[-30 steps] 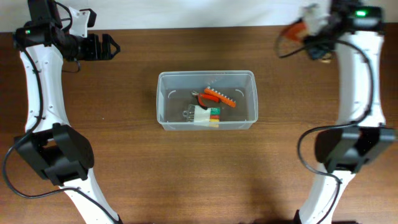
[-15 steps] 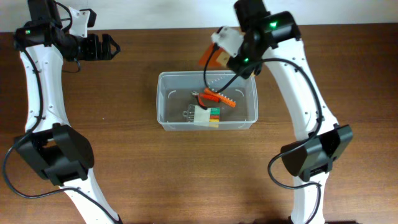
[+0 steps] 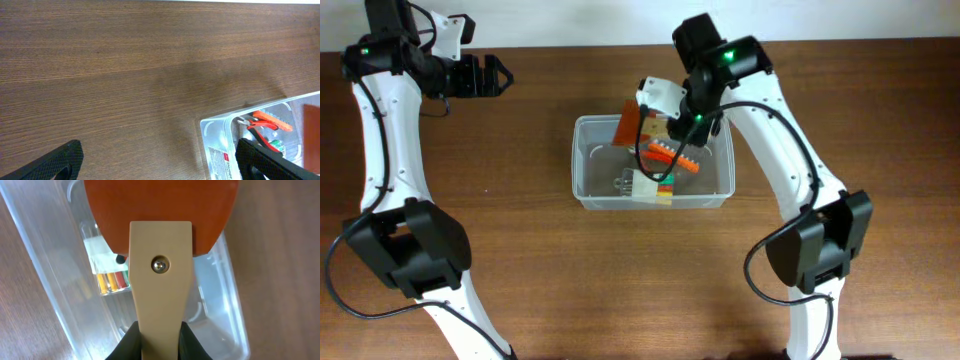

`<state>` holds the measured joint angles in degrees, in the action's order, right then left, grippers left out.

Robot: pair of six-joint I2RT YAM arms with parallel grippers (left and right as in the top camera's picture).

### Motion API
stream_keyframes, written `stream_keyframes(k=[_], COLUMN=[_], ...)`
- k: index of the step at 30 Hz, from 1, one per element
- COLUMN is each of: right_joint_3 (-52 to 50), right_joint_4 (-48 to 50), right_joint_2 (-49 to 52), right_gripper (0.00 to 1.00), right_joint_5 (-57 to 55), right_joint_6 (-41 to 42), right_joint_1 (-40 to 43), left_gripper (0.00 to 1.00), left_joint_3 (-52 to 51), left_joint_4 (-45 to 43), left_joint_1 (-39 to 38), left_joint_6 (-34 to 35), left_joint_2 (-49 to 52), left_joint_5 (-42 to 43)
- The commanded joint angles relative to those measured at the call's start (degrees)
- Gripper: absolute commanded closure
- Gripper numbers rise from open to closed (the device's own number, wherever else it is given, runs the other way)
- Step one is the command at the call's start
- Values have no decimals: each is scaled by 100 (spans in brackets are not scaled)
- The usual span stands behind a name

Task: Pack container
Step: 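Lift the scraper and carry it left over the container, then lower the orange scraper into the container and open the right gripper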

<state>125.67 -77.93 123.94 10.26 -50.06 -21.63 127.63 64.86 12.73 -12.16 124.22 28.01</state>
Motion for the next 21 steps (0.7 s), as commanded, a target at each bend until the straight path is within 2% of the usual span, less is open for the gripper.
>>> stream_keyframes(k=[1,16,21], right_joint_3=[-376,-1202,-1237], right_joint_4=[144,1056,1073], right_joint_2=[-66,-13,101], right_gripper=[96,95,95], right_joint_5=[179,179,181], right_joint_6=[-267,-264,-262], right_joint_1=[13,37,37], left_gripper=[1,1,1], left_joint_3=[90,90,90], left_joint_4=[-9,-9,-9], left_joint_1=[17,20,17], left_joint_6=[52,52,52], left_joint_2=[-4,-4,-4], left_joint_5=[0,0,0])
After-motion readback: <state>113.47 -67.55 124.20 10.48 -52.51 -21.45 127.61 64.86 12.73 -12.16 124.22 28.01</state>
